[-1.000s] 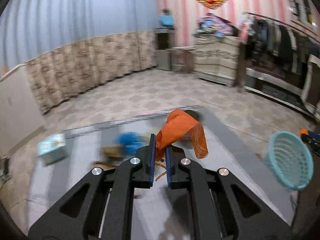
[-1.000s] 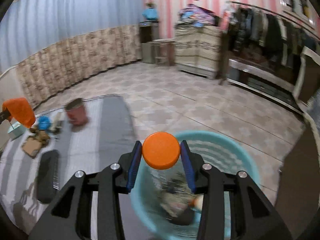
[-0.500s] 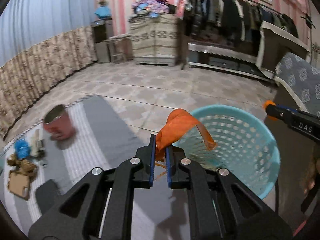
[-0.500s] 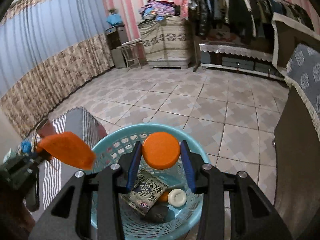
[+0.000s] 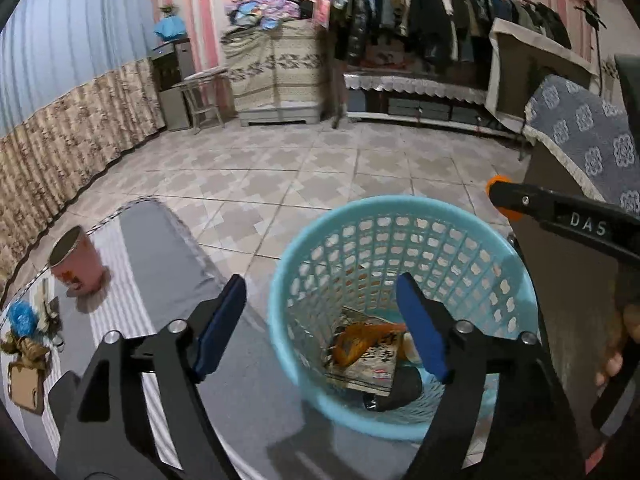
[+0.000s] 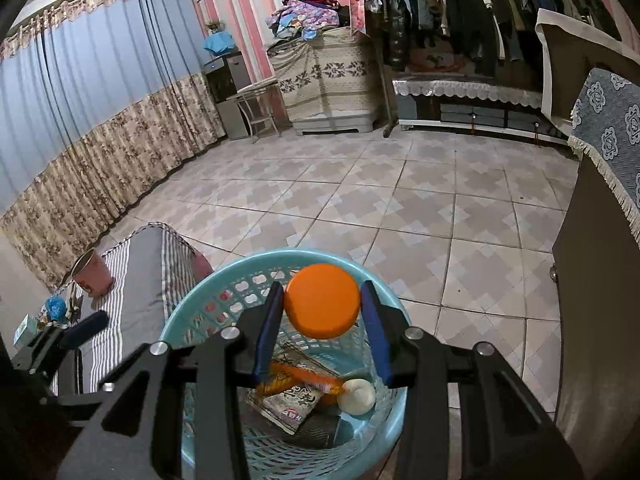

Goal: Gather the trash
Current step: 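Release the orange lid into the blue basket with the right gripper, then grasp the brown crumpled paper on the mat with the left gripper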

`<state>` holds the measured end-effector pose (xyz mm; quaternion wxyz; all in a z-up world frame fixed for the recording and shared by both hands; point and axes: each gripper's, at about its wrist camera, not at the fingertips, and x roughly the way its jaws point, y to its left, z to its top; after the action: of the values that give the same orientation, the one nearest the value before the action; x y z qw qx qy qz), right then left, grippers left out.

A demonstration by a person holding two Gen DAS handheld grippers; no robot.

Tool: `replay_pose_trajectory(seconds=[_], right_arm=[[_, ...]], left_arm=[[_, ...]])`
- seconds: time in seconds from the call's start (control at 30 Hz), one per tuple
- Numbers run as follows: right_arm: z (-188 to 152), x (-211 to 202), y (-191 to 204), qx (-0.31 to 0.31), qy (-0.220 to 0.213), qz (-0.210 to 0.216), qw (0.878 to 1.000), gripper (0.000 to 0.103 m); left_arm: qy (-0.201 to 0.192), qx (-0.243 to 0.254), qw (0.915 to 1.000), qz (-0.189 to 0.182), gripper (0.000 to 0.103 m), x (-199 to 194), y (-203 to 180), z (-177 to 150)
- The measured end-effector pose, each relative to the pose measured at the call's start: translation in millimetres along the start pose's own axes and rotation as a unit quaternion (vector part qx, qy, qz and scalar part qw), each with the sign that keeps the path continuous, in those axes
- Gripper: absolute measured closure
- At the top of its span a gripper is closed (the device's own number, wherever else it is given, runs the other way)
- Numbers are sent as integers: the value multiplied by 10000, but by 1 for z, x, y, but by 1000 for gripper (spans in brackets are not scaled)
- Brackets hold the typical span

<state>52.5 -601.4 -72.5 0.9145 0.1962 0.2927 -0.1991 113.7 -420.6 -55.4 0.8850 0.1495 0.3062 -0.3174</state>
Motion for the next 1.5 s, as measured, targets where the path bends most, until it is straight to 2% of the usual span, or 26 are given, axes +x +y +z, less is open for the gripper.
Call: replay_pose_trajectory(seconds=[0.13,0.33,0.4,0.53,0.6,0.63,0.67,0.77,0.87,1.13,1.5], right_arm=[[0,3,10,-123,50,5,9999,63],[-7,11,48,-489,147,35,9987,63],[-10,12,55,-544,164,40,9984,63],[-10,12,59,-557,153,9,9983,63],[-11,14,60,-510,128,-19,9986,50],[-12,16,61,-454,110,-19,9989,26],[-13,16,62,-413,70,-46,9991,17],[-13,18,66,-430,104,-34,9990,17],[-14,20,72,-537,58,-182,9984,9],[-18,20,97,-825,-88,-252,9962,5],[-36,8,169,-1286,-382,307,9905,5]], left_arm=[[-229,-386,9987,222,15,-21,30,-1],[-516,-863,9912,857,6,-48,85,-5],[-568,-1019,9869,1114,6,-57,104,-9],[-627,-1317,9802,1343,6,-70,134,-20],[-622,-1397,9776,1444,6,-74,145,-26],[-621,-1425,9765,1496,6,-76,150,-28],[-612,-1457,9750,1559,6,-78,156,-32],[-589,-1538,9725,1649,6,-83,171,-40],[-555,-1582,9702,1749,6,-87,185,-48],[-564,-1750,9613,2050,6,-103,230,-74],[-473,-2128,9436,2492,6,-123,308,-112]])
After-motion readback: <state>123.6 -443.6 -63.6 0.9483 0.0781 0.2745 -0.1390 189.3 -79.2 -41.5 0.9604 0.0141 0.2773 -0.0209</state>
